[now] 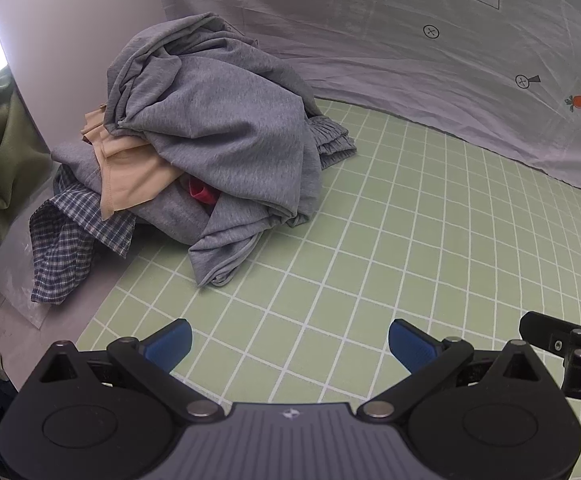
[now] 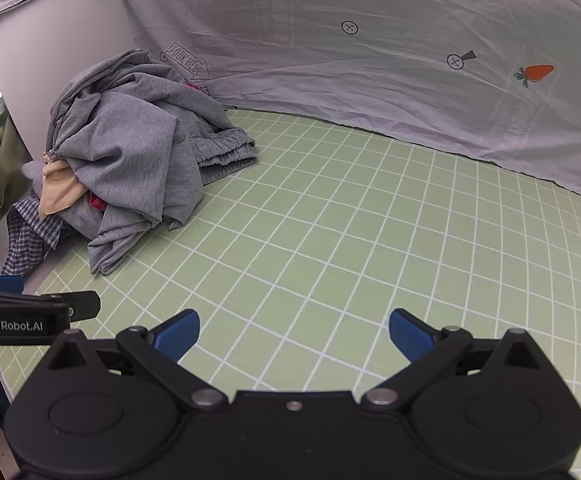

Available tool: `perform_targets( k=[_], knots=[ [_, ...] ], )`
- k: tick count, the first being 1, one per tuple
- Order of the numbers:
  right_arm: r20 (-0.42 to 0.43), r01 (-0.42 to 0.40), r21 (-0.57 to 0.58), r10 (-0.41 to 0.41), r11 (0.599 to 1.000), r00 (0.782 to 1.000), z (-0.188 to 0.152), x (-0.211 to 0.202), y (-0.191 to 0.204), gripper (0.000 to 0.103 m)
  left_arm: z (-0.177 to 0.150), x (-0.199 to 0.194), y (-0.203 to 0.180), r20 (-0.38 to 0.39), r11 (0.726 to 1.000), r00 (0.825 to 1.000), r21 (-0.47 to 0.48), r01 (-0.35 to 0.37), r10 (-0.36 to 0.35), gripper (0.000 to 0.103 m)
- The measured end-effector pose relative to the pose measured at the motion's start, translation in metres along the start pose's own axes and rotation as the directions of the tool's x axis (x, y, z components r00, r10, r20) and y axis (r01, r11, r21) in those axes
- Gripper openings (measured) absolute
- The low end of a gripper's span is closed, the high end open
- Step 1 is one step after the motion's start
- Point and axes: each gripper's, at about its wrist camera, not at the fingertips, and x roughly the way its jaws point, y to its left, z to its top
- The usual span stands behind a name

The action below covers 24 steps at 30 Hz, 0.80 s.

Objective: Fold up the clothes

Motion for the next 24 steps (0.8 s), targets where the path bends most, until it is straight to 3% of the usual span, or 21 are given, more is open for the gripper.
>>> perform_targets(
  k=[24],
  knots=[
    [0.011,0.034,-0.013,-0.034,0.999,0.999,-0.004,-0.011,-0.006,0.102,-0.006,-0.008,-0.001,0.008,1.000,1.000,-0.009,0.019,-0.019,0.103]
  ],
)
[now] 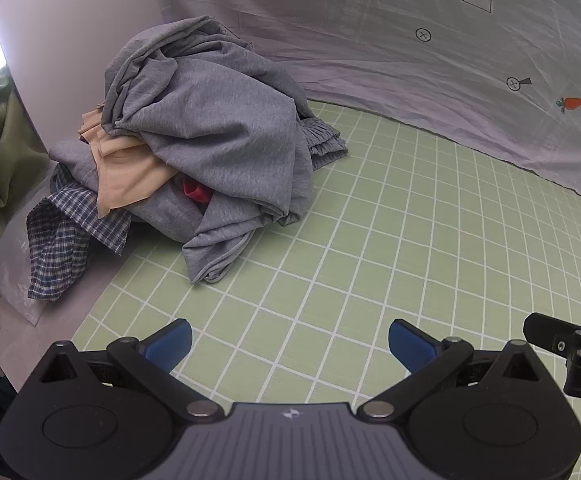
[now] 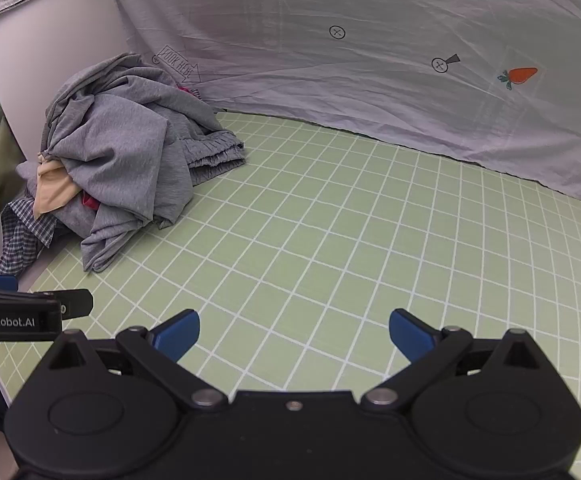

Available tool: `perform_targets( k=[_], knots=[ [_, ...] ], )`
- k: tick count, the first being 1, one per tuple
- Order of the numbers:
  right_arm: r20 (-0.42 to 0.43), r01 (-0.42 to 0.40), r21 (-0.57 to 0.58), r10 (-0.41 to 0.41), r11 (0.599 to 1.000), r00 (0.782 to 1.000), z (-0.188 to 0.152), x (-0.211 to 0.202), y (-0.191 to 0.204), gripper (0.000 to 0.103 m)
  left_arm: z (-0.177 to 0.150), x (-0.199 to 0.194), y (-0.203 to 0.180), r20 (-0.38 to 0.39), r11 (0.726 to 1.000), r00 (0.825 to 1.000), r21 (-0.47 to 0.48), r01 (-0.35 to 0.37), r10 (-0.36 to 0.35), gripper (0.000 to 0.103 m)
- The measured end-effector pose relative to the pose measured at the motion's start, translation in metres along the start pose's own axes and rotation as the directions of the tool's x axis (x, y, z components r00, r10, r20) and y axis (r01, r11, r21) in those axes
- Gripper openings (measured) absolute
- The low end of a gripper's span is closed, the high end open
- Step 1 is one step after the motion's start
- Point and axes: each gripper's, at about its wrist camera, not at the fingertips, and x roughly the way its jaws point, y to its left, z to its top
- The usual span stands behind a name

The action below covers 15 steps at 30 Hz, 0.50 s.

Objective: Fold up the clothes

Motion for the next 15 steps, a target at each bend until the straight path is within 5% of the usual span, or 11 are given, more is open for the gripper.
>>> perform_targets(
  k=[15],
  knots=[
    [0.006,0.002,-0.007,-0.002,1.000,1.000,-0.0024,-0.0041,-0.0005,0.102,-0.0018,-0.0020,0.0013,0.002,1.000,1.000,-0.011,0.003,-0.003,0.103]
  ],
)
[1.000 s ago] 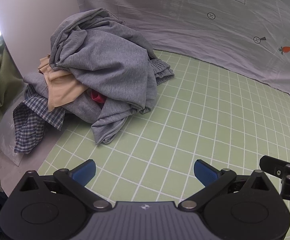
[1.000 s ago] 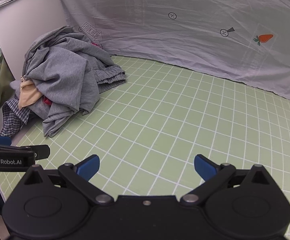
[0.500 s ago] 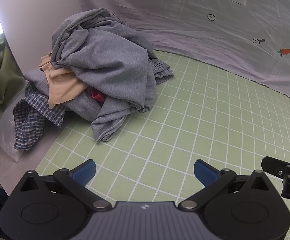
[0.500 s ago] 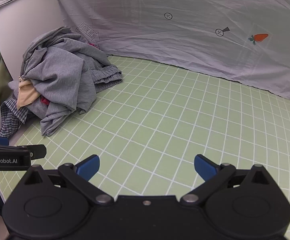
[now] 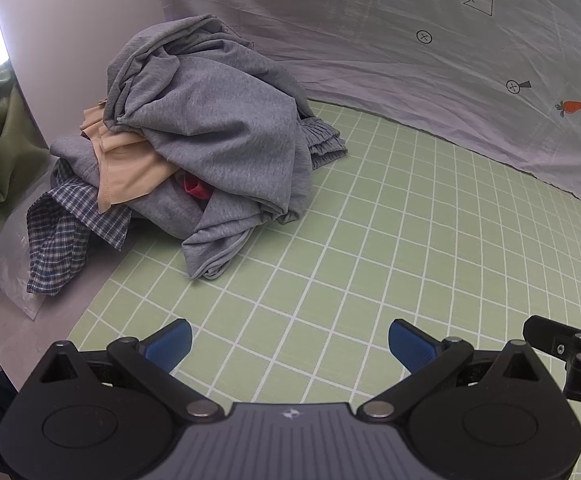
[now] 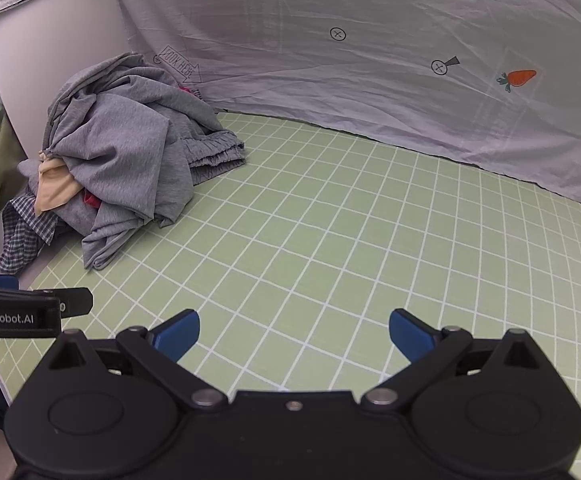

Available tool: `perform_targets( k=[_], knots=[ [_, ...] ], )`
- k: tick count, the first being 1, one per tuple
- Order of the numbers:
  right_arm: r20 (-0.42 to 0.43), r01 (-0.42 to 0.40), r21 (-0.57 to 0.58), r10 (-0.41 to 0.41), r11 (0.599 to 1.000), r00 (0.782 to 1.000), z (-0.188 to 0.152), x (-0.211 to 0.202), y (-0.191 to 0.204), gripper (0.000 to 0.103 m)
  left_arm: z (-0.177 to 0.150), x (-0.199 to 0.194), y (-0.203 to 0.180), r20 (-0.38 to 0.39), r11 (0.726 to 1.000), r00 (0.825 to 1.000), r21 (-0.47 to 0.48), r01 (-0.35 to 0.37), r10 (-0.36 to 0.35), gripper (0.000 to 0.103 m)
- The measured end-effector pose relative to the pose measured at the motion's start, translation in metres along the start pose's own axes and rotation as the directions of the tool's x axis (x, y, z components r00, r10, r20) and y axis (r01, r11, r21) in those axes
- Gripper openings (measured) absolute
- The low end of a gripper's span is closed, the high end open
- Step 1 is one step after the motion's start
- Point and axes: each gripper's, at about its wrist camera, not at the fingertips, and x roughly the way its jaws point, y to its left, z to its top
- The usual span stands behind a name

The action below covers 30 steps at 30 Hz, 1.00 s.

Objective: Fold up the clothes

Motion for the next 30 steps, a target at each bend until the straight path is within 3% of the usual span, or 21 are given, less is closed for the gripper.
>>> perform_targets(
  k=[22,30],
  knots=[
    [-0.027,-0.002,-0.003,0.002,1.000,1.000,-0.002,0.007,0.003,0.102,0.003,0.006,0.002,-0.020,1.000,1.000,-0.005,0.006,-0.006,0.103],
    [-0.034,0.002,-0.039,-0.003,0.999,0.999,0.020,0.031,0.009,0.102,0.041,0.022,0.024,0.004,0.998,0.999,-0.046,-0.035,0.035,0.103]
  ],
)
